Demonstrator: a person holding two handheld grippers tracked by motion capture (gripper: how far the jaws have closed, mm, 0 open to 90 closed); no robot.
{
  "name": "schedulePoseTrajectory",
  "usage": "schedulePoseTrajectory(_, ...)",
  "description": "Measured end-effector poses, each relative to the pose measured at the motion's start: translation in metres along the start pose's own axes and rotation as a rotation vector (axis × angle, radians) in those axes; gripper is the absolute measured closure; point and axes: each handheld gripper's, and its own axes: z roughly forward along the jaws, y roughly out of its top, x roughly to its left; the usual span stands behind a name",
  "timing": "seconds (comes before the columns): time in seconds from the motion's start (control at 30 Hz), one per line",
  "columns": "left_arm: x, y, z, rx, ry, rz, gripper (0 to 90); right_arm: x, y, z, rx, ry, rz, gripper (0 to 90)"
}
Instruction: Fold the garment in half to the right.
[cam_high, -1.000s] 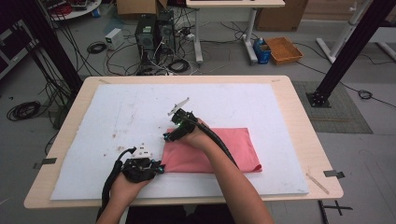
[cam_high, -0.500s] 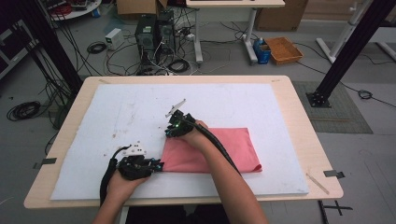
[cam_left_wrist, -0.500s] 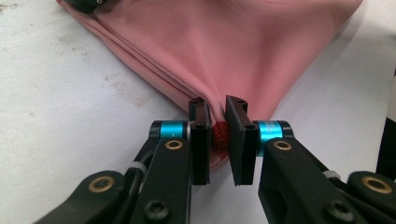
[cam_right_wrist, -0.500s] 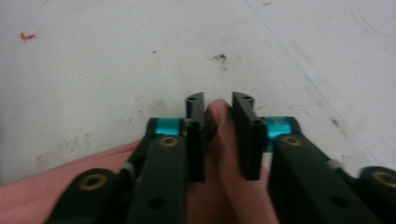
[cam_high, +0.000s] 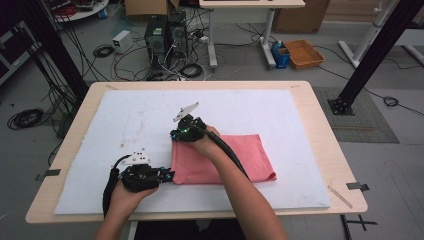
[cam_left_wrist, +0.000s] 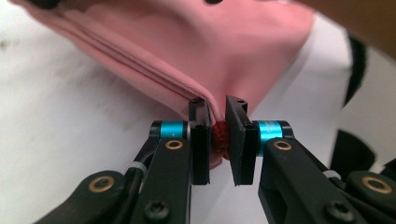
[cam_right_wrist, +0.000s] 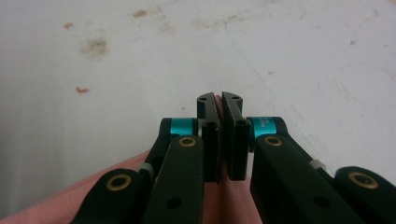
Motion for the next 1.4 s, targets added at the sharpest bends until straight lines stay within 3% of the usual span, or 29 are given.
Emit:
schedulePoseTrajectory(0.2, -0.012, 0.019, 0.004, -0.044, -0.074, 0.018, 80.3, -0.001, 0.001, -0.030, -0.064, 0.012, -0.010, 87.1)
schedulePoseTrajectory(0.4, -0.024, 0.045, 0.023, -0.049, -0.130, 0.056, 80.2, -0.011, -0.009, -0.065, -0.107, -0.015, 0.014, 87.1)
schedulePoseTrajectory(0.77, -0.050, 0.087, 0.083, 0.043, -0.193, 0.126, 80.2, -0.034, -0.050, -0.114, -0.140, -0.086, 0.079, 87.0)
schedulePoseTrajectory(1.03, -0.064, 0.099, 0.125, 0.091, -0.238, 0.145, 80.2, -0.048, -0.082, -0.139, -0.138, -0.125, 0.130, 86.8)
schedulePoseTrajectory(1.4, -0.074, 0.104, 0.180, 0.164, -0.280, 0.133, 80.2, -0.064, -0.126, -0.156, -0.068, -0.198, 0.189, 86.7)
